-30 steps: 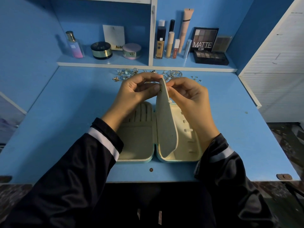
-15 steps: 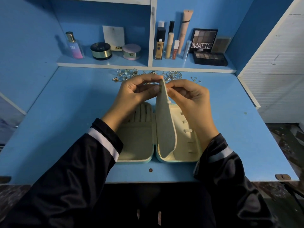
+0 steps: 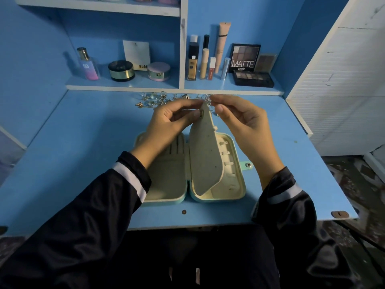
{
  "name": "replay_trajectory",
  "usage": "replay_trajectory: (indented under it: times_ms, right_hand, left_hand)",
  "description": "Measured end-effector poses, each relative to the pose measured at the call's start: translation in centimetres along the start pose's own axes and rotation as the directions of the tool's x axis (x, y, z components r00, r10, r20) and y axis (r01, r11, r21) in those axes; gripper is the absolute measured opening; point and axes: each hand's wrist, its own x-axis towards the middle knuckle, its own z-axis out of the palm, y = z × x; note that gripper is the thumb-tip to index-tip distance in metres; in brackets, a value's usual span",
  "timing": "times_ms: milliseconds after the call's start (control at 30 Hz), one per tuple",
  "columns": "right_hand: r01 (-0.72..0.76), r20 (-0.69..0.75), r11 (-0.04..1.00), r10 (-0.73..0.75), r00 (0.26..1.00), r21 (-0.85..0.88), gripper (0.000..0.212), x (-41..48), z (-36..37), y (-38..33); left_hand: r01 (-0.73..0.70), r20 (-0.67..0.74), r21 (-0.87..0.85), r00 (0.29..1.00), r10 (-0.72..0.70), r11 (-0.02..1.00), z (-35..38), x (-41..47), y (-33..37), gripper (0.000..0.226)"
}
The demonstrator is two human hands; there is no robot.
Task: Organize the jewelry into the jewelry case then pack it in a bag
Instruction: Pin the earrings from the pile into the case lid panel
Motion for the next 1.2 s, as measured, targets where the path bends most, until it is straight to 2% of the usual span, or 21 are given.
replay_trajectory:
  times_ms: [233,367,767,967,1067,1200]
  right_hand:
    - [-0.087,0.009,0.992,0.088,0.996,-0.089,0.024,-1.1,-2.0,0.8]
    - [-0.142,0.007,0.976,0.146,0.989,-0.167,0.028,-2.0,-3.6,1.9]
    - [-0.268,-0.020,0.913,0.276,0.961,-0.308,0.027,-3.9,-4.9,5.0]
    - [-0.161,0.011,0.835,0.196,0.980,-0.526,0.026,-4.1,-4.7,5.4]
    - [-0.116,0.035,0.816,0.164,0.986,-0.566,0.025,-4.2,-4.8,5.4]
    - [-0.091,0.060,0.808,0.154,0.986,-0.582,0.022,-3.5,-5.2,5.8]
  left_hand:
    - [-0.020,0.059,0.168,0.998,0.011,0.986,1.6,0.1,-0.2,0.031]
    - [0.019,0.135,0.241,0.989,-0.053,0.970,2.2,0.6,-0.8,0.034]
    - [-0.131,0.330,0.588,0.940,-0.089,0.798,2.5,1.8,-1.7,0.029]
    - [-0.228,0.390,0.650,0.919,-0.061,0.725,2.5,1.5,-2.6,0.027]
    - [-0.285,0.423,0.673,0.905,-0.039,0.682,2.3,1.6,-2.9,0.028]
    - [-0.274,0.426,0.693,0.902,-0.072,0.667,2.2,2.4,-2.7,0.023]
